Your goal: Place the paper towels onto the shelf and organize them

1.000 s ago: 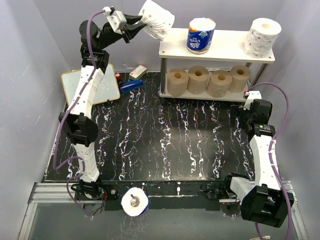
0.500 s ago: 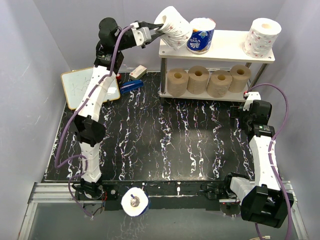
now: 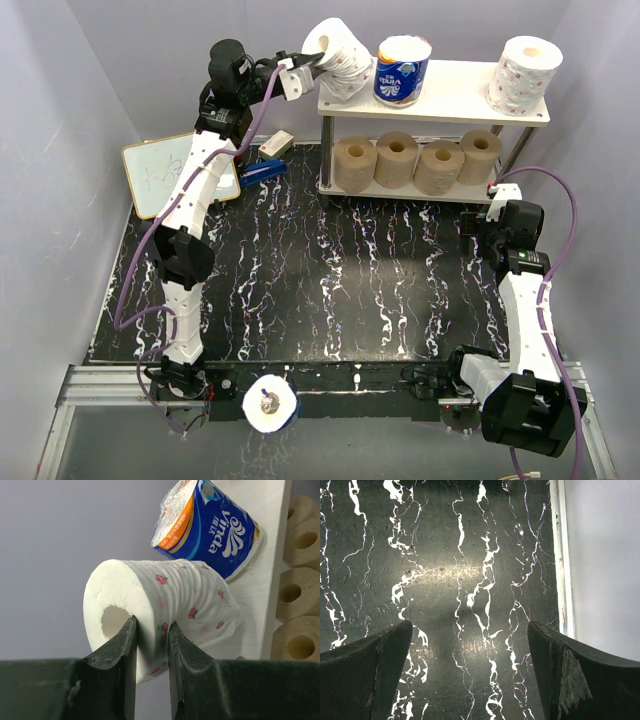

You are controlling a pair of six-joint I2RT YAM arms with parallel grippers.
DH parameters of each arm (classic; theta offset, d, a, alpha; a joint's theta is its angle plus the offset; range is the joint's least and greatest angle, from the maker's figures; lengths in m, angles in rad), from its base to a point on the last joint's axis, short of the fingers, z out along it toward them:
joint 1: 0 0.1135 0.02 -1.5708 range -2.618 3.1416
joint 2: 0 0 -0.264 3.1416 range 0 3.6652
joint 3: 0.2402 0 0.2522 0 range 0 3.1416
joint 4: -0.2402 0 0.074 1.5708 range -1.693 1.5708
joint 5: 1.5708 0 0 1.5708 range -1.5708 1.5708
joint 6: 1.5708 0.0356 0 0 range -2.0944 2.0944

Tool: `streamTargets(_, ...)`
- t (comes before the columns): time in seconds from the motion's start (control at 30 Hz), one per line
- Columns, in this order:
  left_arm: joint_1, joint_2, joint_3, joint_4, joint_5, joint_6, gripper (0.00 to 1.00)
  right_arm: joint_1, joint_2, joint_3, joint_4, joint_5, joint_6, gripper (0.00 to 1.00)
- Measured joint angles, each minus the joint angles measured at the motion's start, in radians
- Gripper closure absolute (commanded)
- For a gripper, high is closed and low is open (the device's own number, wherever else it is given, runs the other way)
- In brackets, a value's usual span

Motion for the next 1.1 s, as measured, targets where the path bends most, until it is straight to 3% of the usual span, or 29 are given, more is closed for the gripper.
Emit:
streamTargets(0.13, -0.001, 0.0, -0.006, 0.014, -0.011, 0.006, 0.91, 0.0, -0.002, 0.0, 0.0, -0.002, 0.0, 0.02)
streamTargets(0.27, -0.002, 0.0, -0.013, 0.017, -0.018, 0.005, 0.79, 0.0, -0.002, 0.0, 0.0, -0.003, 0.0, 0.02)
streamTargets(0.47, -0.004, 0.0, -0.038, 0.051, -0.026, 0.0, 0.73, 0.0, -0.002, 0.0, 0.0, -0.003, 0.0, 0.02)
streamTargets(0.77, -0.017, 0.0, -0.059, 0.115, -0.046, -0.018, 0.45, 0.0, -0.002, 0.0, 0.0, -0.006, 0.0, 0.02)
streamTargets(1.0, -0.028, 0.0, -0.059, 0.203, -0.075, -0.041, 0.33, 0.0, -0.002, 0.0, 0.0, -0.006, 0.0, 0.01)
streamTargets(1.1, -0.034, 0.0, -0.059, 0.233, -0.089, -0.054, 0.03, 0.0, -0.002, 0.0, 0.0, -0.006, 0.0, 0.02)
